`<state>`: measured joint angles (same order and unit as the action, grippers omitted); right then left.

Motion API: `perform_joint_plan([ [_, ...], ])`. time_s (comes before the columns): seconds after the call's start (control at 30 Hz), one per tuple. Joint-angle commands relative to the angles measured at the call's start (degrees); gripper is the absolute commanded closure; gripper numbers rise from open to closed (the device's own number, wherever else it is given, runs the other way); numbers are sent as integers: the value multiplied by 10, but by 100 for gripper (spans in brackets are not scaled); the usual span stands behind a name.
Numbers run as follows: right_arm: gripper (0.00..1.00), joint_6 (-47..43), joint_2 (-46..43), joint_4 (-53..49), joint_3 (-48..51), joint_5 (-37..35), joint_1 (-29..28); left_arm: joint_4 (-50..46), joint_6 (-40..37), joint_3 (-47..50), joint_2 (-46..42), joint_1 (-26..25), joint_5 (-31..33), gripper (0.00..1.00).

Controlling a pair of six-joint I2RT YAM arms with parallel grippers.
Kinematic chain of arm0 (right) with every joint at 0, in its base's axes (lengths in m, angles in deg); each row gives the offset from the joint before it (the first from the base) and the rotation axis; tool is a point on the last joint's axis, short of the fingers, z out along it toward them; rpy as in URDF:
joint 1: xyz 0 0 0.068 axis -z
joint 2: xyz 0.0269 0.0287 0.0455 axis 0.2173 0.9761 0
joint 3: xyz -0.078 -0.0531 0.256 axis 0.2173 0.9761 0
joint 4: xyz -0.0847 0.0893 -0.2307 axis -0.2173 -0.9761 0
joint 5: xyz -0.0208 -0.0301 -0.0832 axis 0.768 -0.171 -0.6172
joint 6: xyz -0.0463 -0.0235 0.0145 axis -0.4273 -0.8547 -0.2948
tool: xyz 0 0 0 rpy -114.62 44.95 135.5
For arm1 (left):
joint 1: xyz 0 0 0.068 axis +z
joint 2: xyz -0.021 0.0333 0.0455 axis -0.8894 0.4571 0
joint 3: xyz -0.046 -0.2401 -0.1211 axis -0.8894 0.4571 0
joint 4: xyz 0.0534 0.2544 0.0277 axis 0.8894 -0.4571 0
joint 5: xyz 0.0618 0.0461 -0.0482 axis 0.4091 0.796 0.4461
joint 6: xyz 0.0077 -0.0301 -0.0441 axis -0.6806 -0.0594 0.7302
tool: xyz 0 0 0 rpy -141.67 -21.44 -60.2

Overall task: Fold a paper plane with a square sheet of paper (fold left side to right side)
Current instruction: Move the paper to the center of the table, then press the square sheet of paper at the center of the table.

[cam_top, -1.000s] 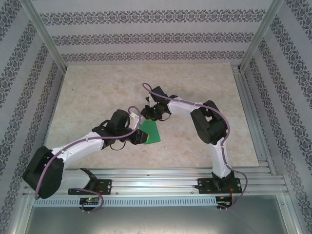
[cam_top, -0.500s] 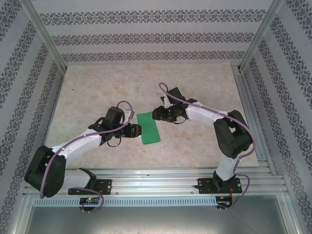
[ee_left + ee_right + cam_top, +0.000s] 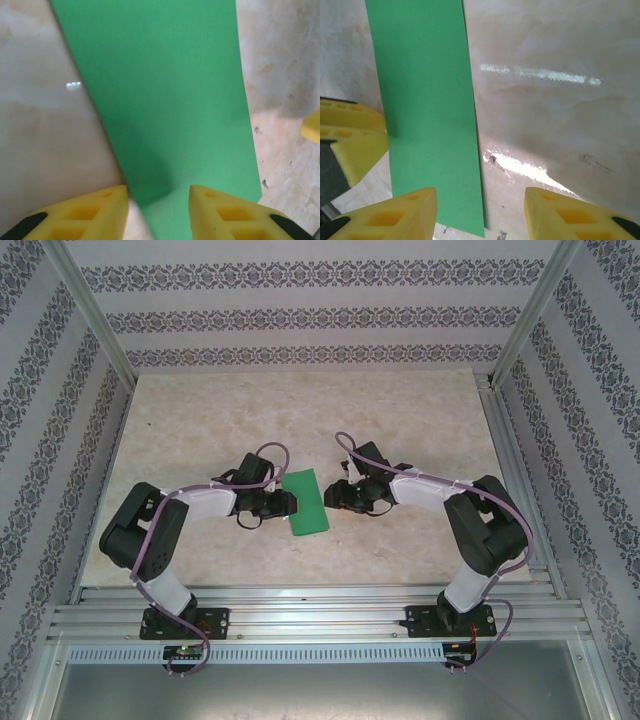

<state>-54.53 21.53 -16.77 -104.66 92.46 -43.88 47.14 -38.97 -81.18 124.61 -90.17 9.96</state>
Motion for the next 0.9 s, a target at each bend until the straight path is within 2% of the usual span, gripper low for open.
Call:
perform_joint_plan([
  [0.0, 51, 8, -27, 15, 22, -4, 9, 30, -19, -38, 39, -4, -16, 66],
  [0.1, 51, 10, -45, 16, 39, -6, 12, 14, -36, -72, 64, -19, -20, 71],
  [0.3, 51, 14, -64, 22, 65, -7, 19, 8, -44, -121, 108, -37, -22, 73],
  [0.4, 51, 8, -66, 19, 57, 3, 19, -16, -56, -128, 96, -37, 0, 73],
  [0.57, 50, -10, -69, -12, 21, -15, 20, -66, -81, -110, 33, -12, 42, 72],
  [0.7, 46, -25, -34, -20, -6, -11, 28, -63, -71, -105, 28, 20, 12, 66],
  [0.87, 45, -34, 24, -25, -36, -13, 27, -36, -49, -109, 48, 23, -2, 64],
])
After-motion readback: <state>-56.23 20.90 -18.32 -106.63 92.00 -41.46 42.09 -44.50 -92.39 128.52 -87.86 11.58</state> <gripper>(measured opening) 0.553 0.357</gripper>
